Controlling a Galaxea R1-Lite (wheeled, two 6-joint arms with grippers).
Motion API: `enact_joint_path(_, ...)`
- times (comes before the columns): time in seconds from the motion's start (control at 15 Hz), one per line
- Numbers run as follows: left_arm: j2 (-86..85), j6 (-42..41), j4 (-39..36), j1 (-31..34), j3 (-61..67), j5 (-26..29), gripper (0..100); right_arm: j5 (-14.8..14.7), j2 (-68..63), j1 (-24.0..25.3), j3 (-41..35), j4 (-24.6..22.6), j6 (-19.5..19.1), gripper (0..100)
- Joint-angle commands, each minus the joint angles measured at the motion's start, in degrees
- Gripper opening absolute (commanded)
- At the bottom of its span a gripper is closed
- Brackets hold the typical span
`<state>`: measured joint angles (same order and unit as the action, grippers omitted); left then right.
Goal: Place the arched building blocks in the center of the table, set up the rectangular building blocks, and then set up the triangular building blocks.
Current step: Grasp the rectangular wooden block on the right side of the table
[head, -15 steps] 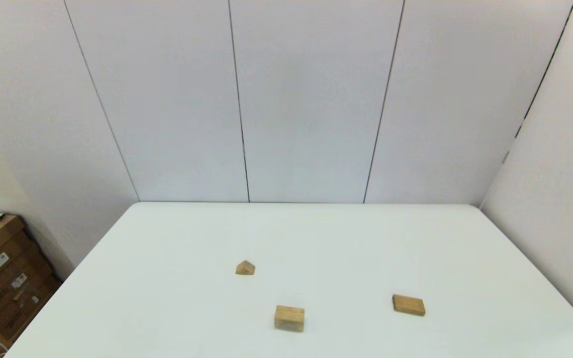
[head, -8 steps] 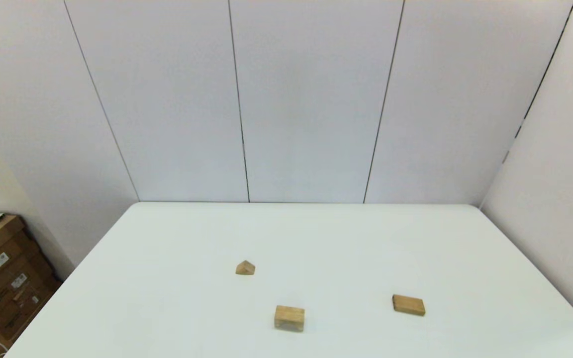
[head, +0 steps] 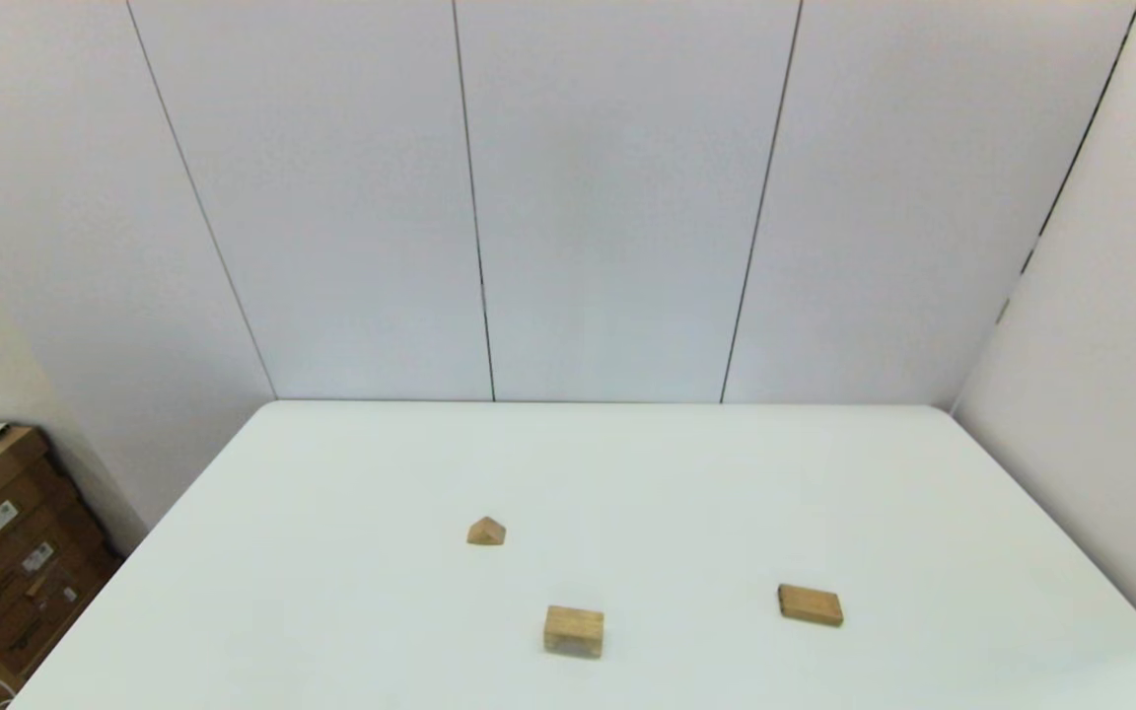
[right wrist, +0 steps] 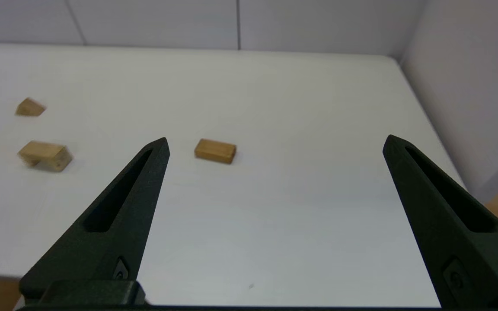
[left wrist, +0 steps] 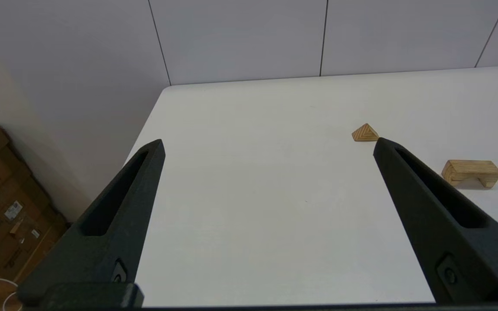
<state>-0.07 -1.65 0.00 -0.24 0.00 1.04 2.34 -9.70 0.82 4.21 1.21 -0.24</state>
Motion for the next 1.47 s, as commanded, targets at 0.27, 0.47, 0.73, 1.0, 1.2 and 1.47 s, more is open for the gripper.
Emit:
enact_joint_path(0.27,0.1,0.0,0.0,0.0,0.0,0.0,100,-0.3,-21.9,7.3,11.4,0.7,3.1,100)
enact_joint_path(0.47,0.1,0.0,0.0,0.0,0.0,0.0,100,-0.4,-33.1,7.4,19.5,8.0,7.4,100)
enact_joint_path(0.73,0.1,0.0,0.0,0.0,0.0,0.0,100,-0.2,-46.7,7.4,30.0,17.6,16.6,100)
enact_joint_path(1.0,0.1,0.0,0.0,0.0,0.0,0.0,100,-0.6,-57.8,7.4,36.0,20.3,26.9,100)
enact_joint_path(1.2,0.1,0.0,0.0,0.0,0.0,0.0,100,-0.7,-63.7,7.1,36.6,20.3,28.9,100)
enact_joint_path(1.47,0.1,0.0,0.0,0.0,0.0,0.0,100,-0.1,-69.6,5.1,37.1,19.8,30.9,100)
